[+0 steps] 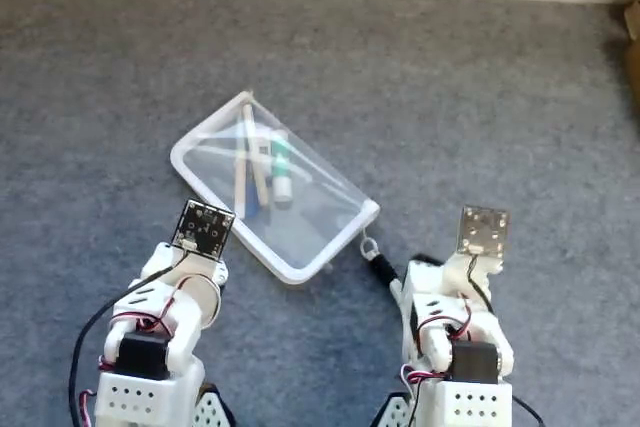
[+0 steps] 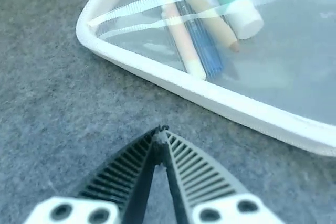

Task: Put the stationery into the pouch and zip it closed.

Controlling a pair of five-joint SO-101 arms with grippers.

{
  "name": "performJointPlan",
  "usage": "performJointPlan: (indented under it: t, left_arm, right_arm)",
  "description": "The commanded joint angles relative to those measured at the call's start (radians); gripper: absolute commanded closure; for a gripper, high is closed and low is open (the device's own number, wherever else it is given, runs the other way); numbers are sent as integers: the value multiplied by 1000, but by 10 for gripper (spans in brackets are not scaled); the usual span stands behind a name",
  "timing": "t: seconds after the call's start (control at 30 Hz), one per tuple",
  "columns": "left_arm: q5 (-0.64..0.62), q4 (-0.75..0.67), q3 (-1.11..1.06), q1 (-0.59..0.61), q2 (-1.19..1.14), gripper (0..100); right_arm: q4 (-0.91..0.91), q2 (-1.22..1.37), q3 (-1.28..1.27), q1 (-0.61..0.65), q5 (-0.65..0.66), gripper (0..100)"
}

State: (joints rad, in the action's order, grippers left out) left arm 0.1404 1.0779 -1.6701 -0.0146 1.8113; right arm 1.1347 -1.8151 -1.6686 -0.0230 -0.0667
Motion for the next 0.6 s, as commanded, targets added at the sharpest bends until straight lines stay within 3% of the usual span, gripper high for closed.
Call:
performJointPlan:
  t: [0.0,0.27,0.57]
  left_arm:
    - [-5,72,-25,-24,7,993]
    - [-6,233,-25,-18,7,993]
    - [-6,242,-25,-19,8,993]
  right_arm:
    - [94,-8,-130,-18,3,993]
    - [101,-10,-130,-18,3,993]
    - [101,-10,-130,-18,3,993]
